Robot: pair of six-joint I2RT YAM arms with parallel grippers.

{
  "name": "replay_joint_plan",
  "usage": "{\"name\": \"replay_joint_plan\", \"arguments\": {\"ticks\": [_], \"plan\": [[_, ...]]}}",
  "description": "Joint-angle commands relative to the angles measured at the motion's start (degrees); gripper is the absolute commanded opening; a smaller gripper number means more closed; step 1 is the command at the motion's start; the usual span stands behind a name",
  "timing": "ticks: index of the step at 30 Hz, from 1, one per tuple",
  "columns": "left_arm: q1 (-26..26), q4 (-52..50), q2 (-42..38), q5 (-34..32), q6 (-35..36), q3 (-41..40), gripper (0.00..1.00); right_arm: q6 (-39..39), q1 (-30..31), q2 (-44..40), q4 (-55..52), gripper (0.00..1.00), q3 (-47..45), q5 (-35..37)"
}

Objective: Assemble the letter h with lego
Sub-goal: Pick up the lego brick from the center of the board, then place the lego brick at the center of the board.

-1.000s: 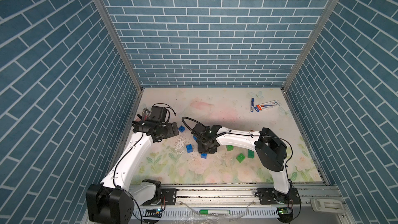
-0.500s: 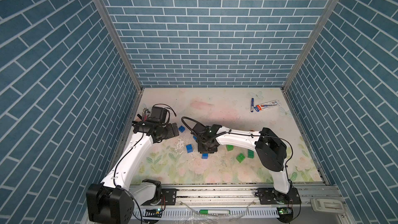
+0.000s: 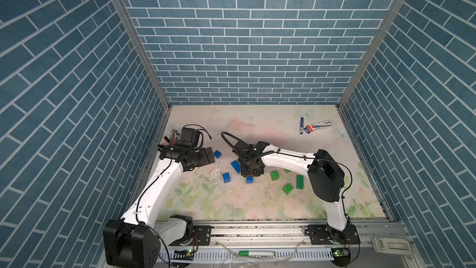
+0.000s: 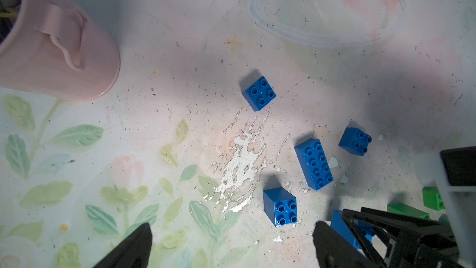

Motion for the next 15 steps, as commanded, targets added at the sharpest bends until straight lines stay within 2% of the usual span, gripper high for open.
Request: {"name": "replay_joint_plan", "arguments": {"ticks": [1, 11, 15], "plan": [[0.4, -0.1, 0.0, 0.7, 0.8, -0.6, 0.99, -2.4, -1.1, 2.3, -2.4, 0.24, 1.7, 0.4], [0.4, 0.1, 0.3, 1.4, 1.0, -0.7, 0.99, -5.0, -2.4, 5.9, -4.4, 0.25, 6.1, -0.1], [0.5, 0.2, 0.8, 1.9, 1.0, -0.7, 0.99, -5.4, -2.5, 6.6, -5.2, 0.3, 7.1, 0.5]]}}
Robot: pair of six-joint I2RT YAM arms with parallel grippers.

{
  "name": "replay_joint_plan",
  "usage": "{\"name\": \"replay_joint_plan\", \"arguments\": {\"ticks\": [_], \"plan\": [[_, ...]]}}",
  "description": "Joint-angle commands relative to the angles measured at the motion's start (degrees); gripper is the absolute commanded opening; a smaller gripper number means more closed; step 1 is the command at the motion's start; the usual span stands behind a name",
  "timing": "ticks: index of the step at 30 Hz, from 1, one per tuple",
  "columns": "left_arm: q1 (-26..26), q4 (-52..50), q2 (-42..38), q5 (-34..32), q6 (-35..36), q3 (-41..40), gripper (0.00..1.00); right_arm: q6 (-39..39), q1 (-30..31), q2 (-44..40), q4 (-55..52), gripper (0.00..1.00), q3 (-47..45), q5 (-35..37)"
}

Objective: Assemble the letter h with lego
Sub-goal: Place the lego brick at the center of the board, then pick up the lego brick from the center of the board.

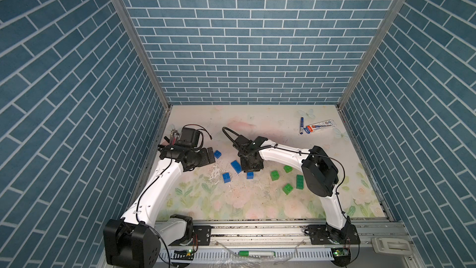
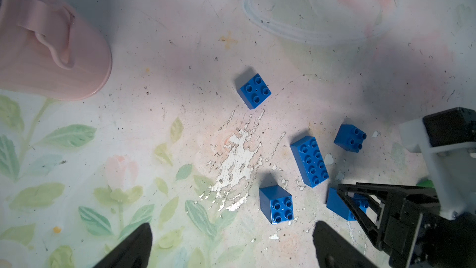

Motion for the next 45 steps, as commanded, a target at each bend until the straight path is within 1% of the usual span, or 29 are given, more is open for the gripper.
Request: {"name": "replay_joint_plan", "arguments": {"ticks": [1, 8, 10, 13, 15, 18, 21, 23, 27, 31, 38, 45], "plan": [[0.4, 0.1, 0.5, 0.6, 0.8, -0.7, 0.99, -1.3, -0.2, 1.6, -3.1, 0.33, 1.4, 0.7], [0.4, 0.0, 0.6, 0.8, 1.0, -0.7, 0.99, -2.9, -0.2, 2.2, -5.1, 0.53, 3.7, 0.4], [0.5, 0.0, 0.5, 0.8, 0.9, -0.7, 0.99, -4.0, -0.4, 1.9, -6.6, 0.55, 5.2, 1.0], [0.4, -0.8, -0.7, -1.4, 1.0, -0.1, 0.99, -6.8, -1.0, -0.3, -7.6, 0.55, 7.0, 2.9], [0.5, -0.9, -2.6, -3.5, 0.3, -0.1, 0.99, -9.9, -1.4, -1.6, -6.5, 0.56, 7.6, 1.0], [0.4, -1.6, -6.0, -6.8, -0.9, -0.5, 0.99, -15.0, -1.4, -1.0, -7.0, 0.56, 10.4, -2.9], [1.0, -2.9, -9.1, -8.4, -2.2, -1.4, 0.99, -20.1, -1.3, 0.9, -8.5, 0.56, 13.5, -6.2], [1.9, -3.7, -11.3, -8.3, -2.9, -2.5, 0.99, -23.8, -1.4, 3.0, -10.2, 0.56, 16.3, -7.8], [2.3, -5.3, -14.9, -8.6, -4.4, -3.8, 0.99, -28.1, -1.4, 7.8, -12.7, 0.54, 21.2, -7.3], [2.3, -6.8, -17.4, -8.0, -6.4, -4.2, 0.99, -30.6, -1.3, 11.6, -15.8, 0.52, 25.4, -5.4], [2.3, -7.1, -20.5, -5.6, -9.2, -6.7, 0.99, -32.4, -0.7, 14.2, -17.0, 0.52, 26.3, -0.6], [2.3, -6.9, -20.4, -5.7, -9.6, -7.1, 0.99, -32.4, 0.3, 16.0, -16.5, 0.52, 27.8, -1.0]]}}
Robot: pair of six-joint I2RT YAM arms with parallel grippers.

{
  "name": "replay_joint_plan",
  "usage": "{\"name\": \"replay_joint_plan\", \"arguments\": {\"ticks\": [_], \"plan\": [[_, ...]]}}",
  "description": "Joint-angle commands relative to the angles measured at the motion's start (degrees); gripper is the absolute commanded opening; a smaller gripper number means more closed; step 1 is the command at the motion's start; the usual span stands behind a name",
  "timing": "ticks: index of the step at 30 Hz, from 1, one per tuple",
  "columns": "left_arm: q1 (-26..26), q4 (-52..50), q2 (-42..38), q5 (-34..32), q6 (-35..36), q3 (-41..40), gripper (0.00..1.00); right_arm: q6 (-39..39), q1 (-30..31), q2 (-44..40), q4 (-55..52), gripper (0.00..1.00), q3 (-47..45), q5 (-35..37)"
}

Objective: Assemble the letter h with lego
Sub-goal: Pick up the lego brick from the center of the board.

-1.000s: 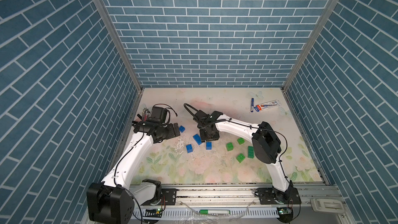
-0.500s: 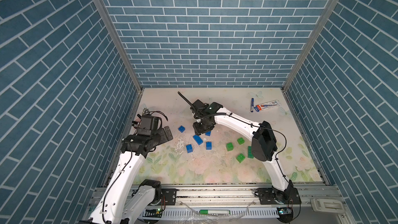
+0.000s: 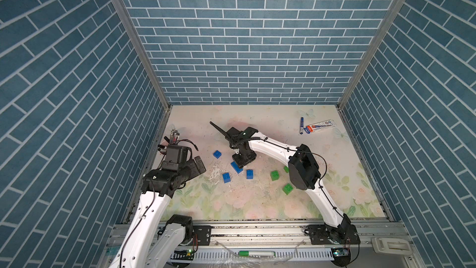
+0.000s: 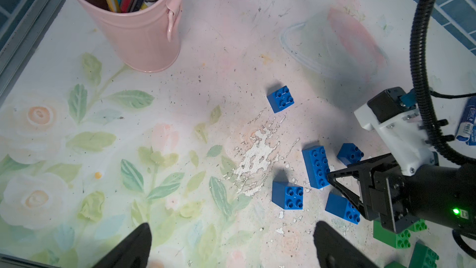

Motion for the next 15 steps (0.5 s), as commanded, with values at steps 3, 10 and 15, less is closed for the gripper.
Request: {"name": "replay_joint_plan", "arguments": {"ticks": [3, 10, 15], "plan": [[0.4, -0.9, -0.6, -0.6, -0.5, -0.5, 0.99, -1.6, 1.3, 1.4, -1.5, 0.52, 2.6, 1.6], [0.4, -1.2, 0.0, -1.0, 0.4, 0.3, 0.99, -1.3, 1.5, 1.7, -0.1, 0.52, 2.9, 1.0], [0.4, -1.5, 0.1, -1.4, 0.8, 0.8, 0.99, -1.3, 1.5, 3.8, -1.4, 0.49, 3.9, 1.6]]}}
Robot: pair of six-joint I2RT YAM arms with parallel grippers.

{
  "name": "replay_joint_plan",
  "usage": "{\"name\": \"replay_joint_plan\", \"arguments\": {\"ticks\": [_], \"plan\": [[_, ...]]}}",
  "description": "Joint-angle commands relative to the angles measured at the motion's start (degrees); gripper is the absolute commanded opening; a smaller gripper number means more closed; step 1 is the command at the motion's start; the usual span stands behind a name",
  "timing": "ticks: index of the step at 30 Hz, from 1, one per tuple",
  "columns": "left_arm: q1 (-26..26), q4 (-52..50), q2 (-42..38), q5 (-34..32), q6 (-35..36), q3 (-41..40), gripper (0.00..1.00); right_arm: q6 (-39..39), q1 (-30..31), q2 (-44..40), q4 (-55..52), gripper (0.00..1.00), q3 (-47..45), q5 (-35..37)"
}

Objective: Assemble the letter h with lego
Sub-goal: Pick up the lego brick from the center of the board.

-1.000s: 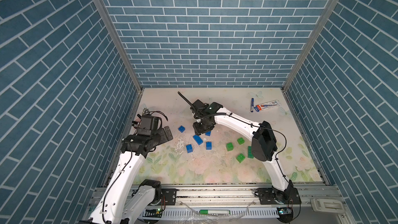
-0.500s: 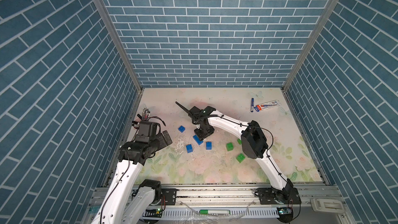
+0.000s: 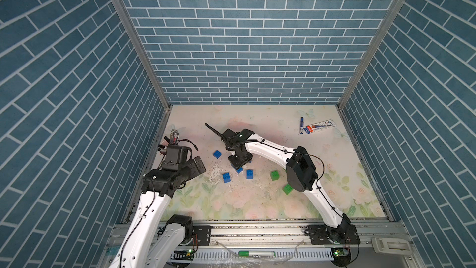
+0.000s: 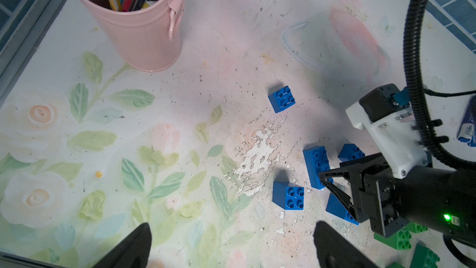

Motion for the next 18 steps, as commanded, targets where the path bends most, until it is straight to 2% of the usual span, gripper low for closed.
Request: {"name": "replay_joint_plan", "arguments": {"ticks": [1, 15, 18], "plan": [[0.4, -1.2, 0.0, -1.1, 0.8, 0.6, 0.99, -1.4, 0.1, 2.2, -1.9, 0.49, 1.3, 1.1], [0.4, -0.1, 0.8, 0.5, 0.6, -0.5, 0.99, -3.0, 0.5, 3.8, -1.8, 0.38, 2.4, -0.8], [0.4, 0.7, 1.2, 2.2, 0.2, -1.3, 0.99, -3.6, 0.9, 3.3, -2.3, 0.31, 2.2, -0.8]]}}
